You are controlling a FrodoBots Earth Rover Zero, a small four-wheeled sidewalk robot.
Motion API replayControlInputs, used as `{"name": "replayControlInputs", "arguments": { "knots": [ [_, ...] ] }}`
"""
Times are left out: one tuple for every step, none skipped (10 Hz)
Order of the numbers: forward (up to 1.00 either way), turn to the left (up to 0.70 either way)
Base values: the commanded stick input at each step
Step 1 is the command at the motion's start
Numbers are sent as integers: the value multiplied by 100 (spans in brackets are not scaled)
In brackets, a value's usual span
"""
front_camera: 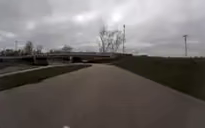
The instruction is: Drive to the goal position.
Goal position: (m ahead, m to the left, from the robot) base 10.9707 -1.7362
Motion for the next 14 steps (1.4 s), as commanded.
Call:
{"name": "replayControlInputs", "arguments": {
  "knots": [
    [100, 0],
    [100, 0],
    [100, 0],
    [100, 0],
    [100, 0],
    [100, 0],
    [100, 0],
    [100, 0],
    [100, 0],
    [100, 0],
    [100, 0],
    [100, 0],
    [100, 0],
    [100, 0]
  ]
}}
